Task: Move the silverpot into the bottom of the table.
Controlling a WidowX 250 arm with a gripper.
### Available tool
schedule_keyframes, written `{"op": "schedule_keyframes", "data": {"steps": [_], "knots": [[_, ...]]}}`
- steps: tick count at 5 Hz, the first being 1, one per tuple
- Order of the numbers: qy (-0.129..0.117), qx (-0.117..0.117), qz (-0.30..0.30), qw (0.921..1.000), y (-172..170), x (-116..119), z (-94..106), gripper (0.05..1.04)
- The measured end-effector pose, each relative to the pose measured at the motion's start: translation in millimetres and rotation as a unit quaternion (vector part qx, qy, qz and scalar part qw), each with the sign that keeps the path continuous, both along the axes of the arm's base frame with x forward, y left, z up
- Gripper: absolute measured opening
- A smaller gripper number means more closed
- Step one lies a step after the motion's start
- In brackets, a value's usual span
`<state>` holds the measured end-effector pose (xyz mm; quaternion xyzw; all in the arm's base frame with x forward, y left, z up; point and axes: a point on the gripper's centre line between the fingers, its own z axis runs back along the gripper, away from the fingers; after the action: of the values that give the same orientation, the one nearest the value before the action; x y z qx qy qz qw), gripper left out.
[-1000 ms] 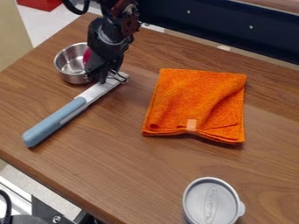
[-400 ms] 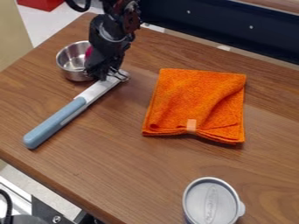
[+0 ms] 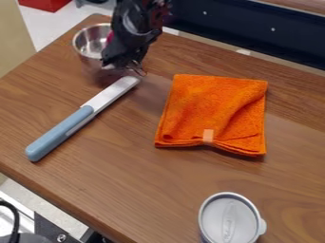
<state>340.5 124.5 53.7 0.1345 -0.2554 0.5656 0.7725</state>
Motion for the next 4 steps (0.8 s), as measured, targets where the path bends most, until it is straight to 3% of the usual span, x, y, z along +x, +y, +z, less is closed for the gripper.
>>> {"op": "schedule_keyframes", "data": {"steps": [1, 2, 4], "knots": [[0.001, -0.024, -0.029, 0.9993, -13.1, -6.6, 6.6, 0.383], [0.014, -0.053, -0.1, 0.9934, -39.5, -21.8, 16.6, 0.383], [0.032, -0.091, -0.234, 0.9675, -83.4, -60.0, 22.2, 0.383]]}}
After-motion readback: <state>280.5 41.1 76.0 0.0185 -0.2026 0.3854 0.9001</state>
